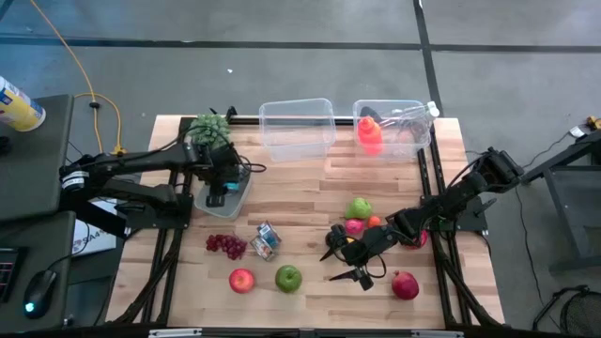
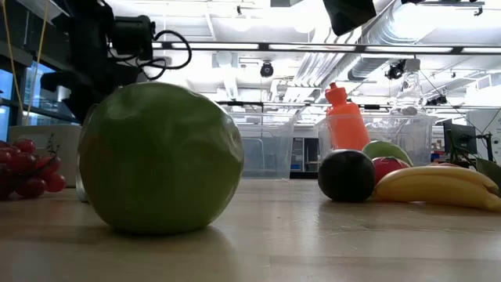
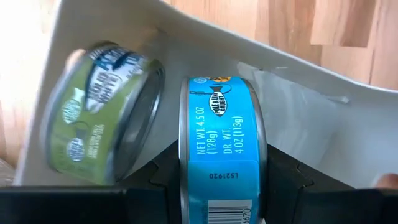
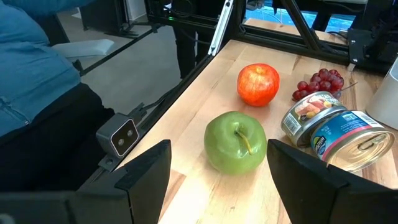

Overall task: Pick & Place Food Item
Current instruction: Put the yellow blue tuna can into the bin

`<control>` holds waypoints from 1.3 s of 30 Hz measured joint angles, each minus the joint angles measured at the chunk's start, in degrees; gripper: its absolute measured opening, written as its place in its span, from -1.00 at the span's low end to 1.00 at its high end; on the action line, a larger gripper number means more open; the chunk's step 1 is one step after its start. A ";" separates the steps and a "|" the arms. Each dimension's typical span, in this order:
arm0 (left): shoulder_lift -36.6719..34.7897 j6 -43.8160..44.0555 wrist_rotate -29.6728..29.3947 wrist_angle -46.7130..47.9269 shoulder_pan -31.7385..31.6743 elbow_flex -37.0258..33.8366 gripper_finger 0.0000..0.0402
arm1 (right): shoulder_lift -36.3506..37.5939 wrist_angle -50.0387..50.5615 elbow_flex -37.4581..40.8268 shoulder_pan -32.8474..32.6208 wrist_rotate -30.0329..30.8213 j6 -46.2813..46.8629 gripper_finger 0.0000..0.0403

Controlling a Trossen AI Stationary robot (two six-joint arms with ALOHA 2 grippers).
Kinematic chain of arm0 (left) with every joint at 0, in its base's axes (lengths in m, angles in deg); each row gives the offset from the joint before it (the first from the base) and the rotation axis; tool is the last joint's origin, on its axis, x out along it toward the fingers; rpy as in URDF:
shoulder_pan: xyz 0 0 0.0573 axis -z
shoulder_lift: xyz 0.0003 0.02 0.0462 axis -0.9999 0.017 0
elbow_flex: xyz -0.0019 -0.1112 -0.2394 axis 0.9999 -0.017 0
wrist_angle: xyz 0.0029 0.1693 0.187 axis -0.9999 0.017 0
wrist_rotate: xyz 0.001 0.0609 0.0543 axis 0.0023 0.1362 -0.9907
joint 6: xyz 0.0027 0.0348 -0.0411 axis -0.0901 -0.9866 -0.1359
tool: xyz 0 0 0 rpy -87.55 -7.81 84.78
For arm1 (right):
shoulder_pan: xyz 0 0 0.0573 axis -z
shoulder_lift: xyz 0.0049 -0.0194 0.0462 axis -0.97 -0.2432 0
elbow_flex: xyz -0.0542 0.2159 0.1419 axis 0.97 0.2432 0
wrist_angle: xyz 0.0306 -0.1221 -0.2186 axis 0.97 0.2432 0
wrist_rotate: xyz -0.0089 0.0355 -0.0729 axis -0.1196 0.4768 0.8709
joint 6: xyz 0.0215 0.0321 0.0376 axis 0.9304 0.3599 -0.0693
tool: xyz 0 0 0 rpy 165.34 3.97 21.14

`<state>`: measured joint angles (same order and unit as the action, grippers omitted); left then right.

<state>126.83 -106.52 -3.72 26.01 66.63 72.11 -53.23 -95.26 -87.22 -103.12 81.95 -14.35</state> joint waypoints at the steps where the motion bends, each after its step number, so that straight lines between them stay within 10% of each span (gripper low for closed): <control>1: 0.00 0.26 0.01 -0.65 0.00 -0.73 -0.28 | 0.00 0.02 0.00 0.00 0.00 0.00 0.26; 39: 0.04 -0.86 -6.75 -4.78 0.00 -4.26 0.13 | 0.00 0.34 0.00 0.00 0.01 -0.02 0.26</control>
<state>126.87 -107.38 -10.47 21.24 66.63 67.85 -53.23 -94.92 -87.22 -103.12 81.96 -14.37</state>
